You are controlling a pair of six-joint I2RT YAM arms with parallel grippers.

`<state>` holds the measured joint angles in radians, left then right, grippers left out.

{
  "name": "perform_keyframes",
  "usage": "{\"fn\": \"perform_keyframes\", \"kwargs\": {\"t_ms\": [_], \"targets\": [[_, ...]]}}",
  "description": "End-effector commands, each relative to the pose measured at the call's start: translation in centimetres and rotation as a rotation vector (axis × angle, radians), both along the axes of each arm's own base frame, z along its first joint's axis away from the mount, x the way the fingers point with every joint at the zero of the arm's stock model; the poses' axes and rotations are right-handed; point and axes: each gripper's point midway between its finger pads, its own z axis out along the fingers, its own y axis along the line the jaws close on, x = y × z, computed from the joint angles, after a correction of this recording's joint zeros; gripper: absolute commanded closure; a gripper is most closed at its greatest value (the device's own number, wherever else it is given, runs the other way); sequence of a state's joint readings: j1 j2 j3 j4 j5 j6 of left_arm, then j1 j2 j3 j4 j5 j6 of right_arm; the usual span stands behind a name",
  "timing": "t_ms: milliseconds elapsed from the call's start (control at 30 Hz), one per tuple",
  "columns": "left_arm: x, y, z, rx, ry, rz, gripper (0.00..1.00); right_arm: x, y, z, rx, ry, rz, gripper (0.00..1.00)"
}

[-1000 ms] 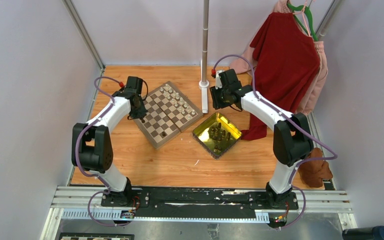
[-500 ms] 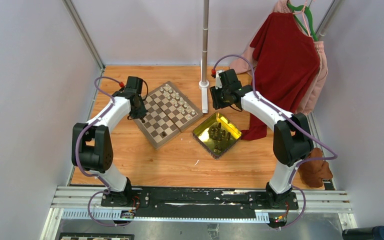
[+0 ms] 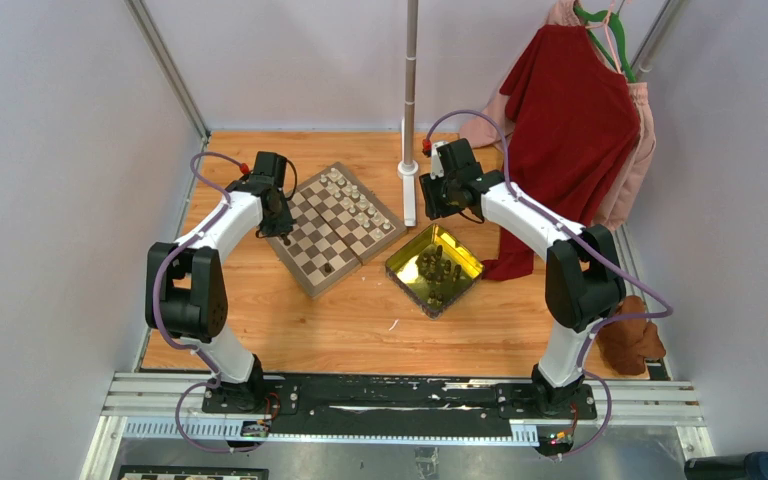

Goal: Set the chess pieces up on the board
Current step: Place the chess piece on the chessboard.

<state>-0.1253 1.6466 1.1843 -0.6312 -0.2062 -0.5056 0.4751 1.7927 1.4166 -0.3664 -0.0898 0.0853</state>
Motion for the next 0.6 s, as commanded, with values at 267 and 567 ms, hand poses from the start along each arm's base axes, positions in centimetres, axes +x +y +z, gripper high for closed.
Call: {"fn": "perform_keyframes", "kwargs": {"t_ms": [267, 567], "targets": [[0.86, 0.67, 0.15, 0.011, -0.002, 0.009, 0.85, 0.83, -0.36, 0.04, 0.008, 0.011, -0.013, 0.58], [1.06, 0.69, -0.08, 0.011, 0.004, 0.010, 0.84, 1.01, -0.37, -0.14, 0.011, 0.016, -0.015, 0.58]]}}
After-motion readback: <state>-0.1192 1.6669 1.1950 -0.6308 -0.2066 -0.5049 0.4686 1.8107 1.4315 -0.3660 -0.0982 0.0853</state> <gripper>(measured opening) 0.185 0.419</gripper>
